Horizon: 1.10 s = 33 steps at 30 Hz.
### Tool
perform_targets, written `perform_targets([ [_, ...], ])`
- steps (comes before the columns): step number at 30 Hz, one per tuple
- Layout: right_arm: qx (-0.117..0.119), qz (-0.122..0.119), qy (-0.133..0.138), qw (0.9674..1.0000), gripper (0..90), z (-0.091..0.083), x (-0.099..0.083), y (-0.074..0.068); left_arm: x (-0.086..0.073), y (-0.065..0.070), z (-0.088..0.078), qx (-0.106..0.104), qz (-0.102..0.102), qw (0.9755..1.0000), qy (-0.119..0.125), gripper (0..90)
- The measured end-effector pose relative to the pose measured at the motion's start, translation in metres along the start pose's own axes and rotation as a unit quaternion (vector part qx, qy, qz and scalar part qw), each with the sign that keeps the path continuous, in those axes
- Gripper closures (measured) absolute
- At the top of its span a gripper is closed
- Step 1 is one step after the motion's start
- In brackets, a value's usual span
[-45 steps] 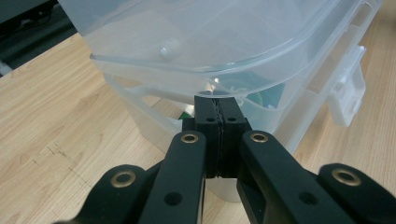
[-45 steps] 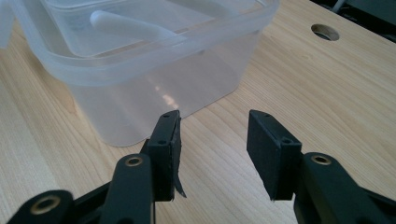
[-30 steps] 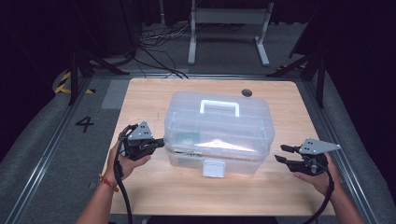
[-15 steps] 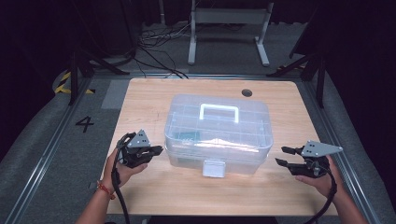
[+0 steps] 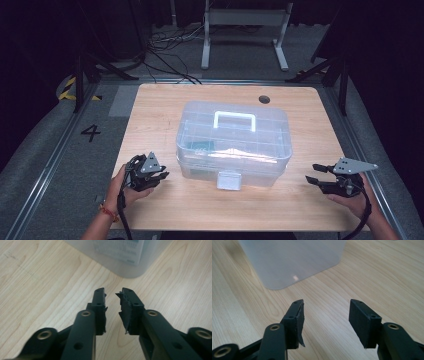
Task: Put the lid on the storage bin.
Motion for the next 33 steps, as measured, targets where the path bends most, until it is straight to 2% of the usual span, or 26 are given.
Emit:
perform_targets([
  [5,-0.012,0.016,-0.002,0.9998,44.5,-0.003,-0.013,0.009,-0.015,-0.002,0.002,0.012,-0.007,0.9998,-0.012,64.9],
  [8,-0.021,0.032,-0.005,0.9993,43.6,-0.005,-0.023,0.015,-0.023,-0.001,0.002,0.01,-0.009,0.9997,-0.018,59.4],
  [12,-0.026,0.046,-0.006,0.9986,41.2,-0.009,-0.036,0.021,-0.029,0.003,0.002,0.007,-0.016,0.9998,-0.013,46.9],
  [14,-0.037,0.055,-0.008,0.9978,38.7,-0.009,-0.041,0.025,-0.034,0.005,0.003,0.002,-0.021,0.9996,-0.015,39.8],
  [18,-0.047,0.069,-0.011,0.9965,36.5,-0.011,-0.05,0.03,-0.039,0.004,0.002,0.0,-0.034,0.9994,-0.005,33.1],
  [19,-0.056,0.076,-0.012,0.9954,34.5,-0.012,-0.054,0.032,-0.042,0.003,0.002,0.002,-0.048,0.9988,0.006,28.8],
  [22,-0.072,0.082,-0.015,0.9939,30.9,-0.012,-0.06,0.037,-0.046,0.003,0.002,-0.004,-0.06,0.9981,0.016,23.0],
  [23,-0.072,0.082,-0.015,0.9939,30.9,-0.012,-0.06,0.037,-0.047,0.002,0.003,-0.006,-0.066,0.9975,0.025,23.0],
  [25,-0.083,0.082,-0.012,0.9931,28.5,-0.011,-0.063,0.039,-0.051,0.0,0.004,-0.01,-0.09,0.9948,0.046,17.0],
  [26,-0.084,0.085,-0.015,0.9927,28.2,-0.01,-0.064,0.038,-0.053,-0.001,0.005,-0.012,-0.091,0.9938,0.063,15.5],
  [29,-0.083,0.085,-0.026,0.9926,27.6,-0.006,-0.069,0.037,-0.054,0.0,0.004,-0.009,-0.093,0.9934,0.066,15.3],
  [31,-0.08,0.079,-0.048,0.9926,26.6,-0.003,-0.074,0.035,-0.054,0.0,0.004,-0.009,-0.092,0.9935,0.066,15.2],
  [33,-0.073,0.083,-0.05,0.9926,26.5,-0.002,-0.073,0.034,-0.054,0.0,0.005,-0.009,-0.093,0.9934,0.067,15.2],
])
Point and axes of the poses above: each handheld gripper's, and its own axes: z roughly forward along the jaws, x roughly out of its top, y roughly to its right, the point moved 8 cm from there along z, roughly forward along the jaws, and after that the axes turned 13 degrees about -x, right-handed, at the moved point
